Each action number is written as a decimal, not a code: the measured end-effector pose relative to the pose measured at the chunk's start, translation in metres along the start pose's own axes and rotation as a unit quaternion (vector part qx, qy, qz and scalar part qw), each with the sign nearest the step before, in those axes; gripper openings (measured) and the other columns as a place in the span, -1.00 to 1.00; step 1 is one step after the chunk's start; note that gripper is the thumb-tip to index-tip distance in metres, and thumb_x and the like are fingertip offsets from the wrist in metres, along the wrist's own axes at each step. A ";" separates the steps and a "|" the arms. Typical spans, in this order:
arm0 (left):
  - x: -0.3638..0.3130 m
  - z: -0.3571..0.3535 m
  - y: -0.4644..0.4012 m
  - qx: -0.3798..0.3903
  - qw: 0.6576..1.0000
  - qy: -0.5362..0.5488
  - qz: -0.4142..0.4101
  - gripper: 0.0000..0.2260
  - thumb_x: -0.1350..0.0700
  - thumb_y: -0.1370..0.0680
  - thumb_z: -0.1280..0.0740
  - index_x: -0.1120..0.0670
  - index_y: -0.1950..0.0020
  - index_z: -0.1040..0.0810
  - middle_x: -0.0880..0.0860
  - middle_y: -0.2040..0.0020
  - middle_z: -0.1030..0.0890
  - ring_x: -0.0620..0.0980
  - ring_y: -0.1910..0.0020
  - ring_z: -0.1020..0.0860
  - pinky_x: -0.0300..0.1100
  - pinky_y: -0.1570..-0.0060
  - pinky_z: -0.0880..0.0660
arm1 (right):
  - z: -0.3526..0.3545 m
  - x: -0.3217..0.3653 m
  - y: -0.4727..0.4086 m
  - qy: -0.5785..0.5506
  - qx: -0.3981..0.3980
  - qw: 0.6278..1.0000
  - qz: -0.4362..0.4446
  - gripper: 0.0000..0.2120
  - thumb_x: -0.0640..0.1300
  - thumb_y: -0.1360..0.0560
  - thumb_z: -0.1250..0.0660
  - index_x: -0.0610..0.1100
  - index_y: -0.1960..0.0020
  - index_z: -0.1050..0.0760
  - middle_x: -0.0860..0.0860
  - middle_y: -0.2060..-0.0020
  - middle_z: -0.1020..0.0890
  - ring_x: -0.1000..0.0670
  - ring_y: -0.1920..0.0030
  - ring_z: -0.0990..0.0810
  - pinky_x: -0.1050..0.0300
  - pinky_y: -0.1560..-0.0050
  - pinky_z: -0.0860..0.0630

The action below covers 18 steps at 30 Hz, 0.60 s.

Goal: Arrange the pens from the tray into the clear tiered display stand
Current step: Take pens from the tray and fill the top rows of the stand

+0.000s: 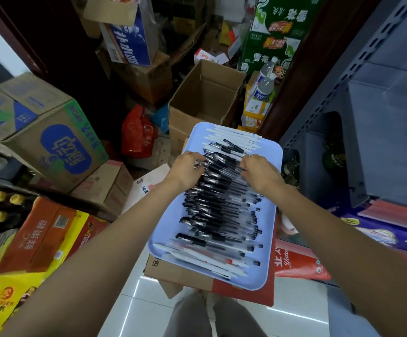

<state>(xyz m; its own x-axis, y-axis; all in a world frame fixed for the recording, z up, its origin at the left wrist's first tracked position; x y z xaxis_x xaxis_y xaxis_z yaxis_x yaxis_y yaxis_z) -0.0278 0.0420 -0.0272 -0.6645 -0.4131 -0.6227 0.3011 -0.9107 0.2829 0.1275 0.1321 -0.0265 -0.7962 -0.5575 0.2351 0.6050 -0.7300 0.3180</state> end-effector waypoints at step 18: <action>-0.136 0.049 0.022 -0.024 0.934 0.347 -0.080 -0.76 0.10 -0.54 -0.32 0.13 0.31 -0.46 0.05 0.29 -0.44 -0.04 0.18 -0.41 -0.20 0.10 -0.39 | 0.112 0.005 0.070 -0.432 -0.111 0.895 -0.006 -0.88 -0.17 -0.45 -0.42 -0.14 0.08 -0.50 -0.01 0.26 -0.58 0.01 0.17 -0.59 0.12 0.11 -0.54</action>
<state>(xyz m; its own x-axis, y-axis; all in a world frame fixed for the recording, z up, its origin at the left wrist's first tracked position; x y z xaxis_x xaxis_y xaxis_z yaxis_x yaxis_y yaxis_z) 0.0361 0.0787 0.0992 -0.1058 -0.1573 -0.9819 0.2769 -0.9530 0.1228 0.1654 0.1227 0.0998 -0.4515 -0.1046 0.8861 0.5061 -0.8479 0.1578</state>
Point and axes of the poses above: each hand's wrist, its own y-axis away from the middle knuckle, its own z-axis out of the back of the hand, x = y × z, the point moved 4 cm from there along -y, towards the middle knuckle
